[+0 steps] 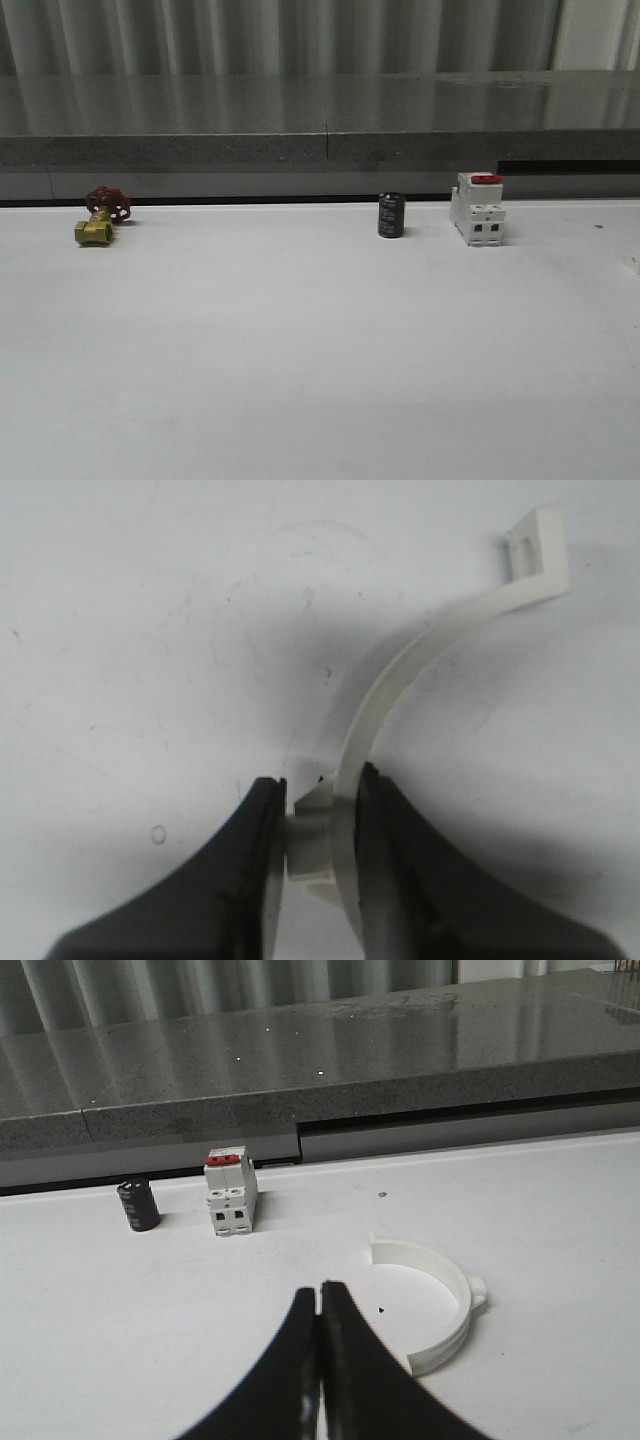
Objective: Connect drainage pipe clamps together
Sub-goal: 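Lower the left gripper over the white clamp half and grasp it, then carry the clamp half toward the table center and lower it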
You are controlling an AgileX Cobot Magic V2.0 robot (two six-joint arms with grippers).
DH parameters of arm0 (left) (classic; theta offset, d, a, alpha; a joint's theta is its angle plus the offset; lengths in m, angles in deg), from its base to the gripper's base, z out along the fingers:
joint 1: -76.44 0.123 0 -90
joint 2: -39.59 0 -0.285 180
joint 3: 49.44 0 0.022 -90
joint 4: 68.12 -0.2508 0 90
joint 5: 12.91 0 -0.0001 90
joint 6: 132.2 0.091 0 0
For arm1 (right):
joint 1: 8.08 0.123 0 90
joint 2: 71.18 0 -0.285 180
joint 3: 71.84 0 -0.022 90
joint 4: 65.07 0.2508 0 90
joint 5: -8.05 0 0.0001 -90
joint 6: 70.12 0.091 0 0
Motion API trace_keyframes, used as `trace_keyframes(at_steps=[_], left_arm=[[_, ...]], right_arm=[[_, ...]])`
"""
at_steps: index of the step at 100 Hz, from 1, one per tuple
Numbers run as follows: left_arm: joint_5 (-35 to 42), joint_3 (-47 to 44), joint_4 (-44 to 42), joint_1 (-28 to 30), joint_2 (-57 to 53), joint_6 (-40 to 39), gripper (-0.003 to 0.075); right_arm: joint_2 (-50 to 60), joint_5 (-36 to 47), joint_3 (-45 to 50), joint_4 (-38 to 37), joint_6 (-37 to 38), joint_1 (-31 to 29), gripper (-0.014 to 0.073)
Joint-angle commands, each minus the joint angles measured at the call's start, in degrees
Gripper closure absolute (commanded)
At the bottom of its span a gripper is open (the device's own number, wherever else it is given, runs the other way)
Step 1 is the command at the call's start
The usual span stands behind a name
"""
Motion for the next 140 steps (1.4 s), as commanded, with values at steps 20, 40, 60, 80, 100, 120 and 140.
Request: trace_keyframes(at_steps=[20,40,60,80,100,120,140], left_arm=[[-5.78,1.7,2.21,-7.45,-13.24,-0.73,0.0664],[-9.35,1.7,2.21,-16.19,-15.46,-9.46,0.0664],[-6.2,1.7,0.61,-27.7,-15.11,-17.35,0.0664],[-4.98,1.7,-5.09,-36.5,-11.15,-26.0,0.0664],[-3.44,2.47,-7.5,-40.55,-6.23,-30.85,0.0664],[-2.43,4.36,-7.65,-42.15,-2.01,-32.66,0.0664],[-2.06,5.03,-7.65,-43.66,-0.76,-32.74,0.0664]], right_arm=[[1.11,4.72,-0.92,-0.22,-0.21,-0.22,0.0661],[1.11,4.72,-0.92,-0.22,-0.21,-0.22,0.0661],[1.11,4.72,-0.92,-0.22,-0.21,-0.22,0.0661],[1.11,4.72,-0.92,-0.22,-0.21,-0.22,0.0661],[1.11,4.72,-0.92,-0.22,-0.21,-0.22,0.0661],[1.11,4.72,-0.92,-0.22,-0.21,-0.22,0.0661],[1.11,4.72,-0.92,-0.22,-0.21,-0.22,0.0661]])
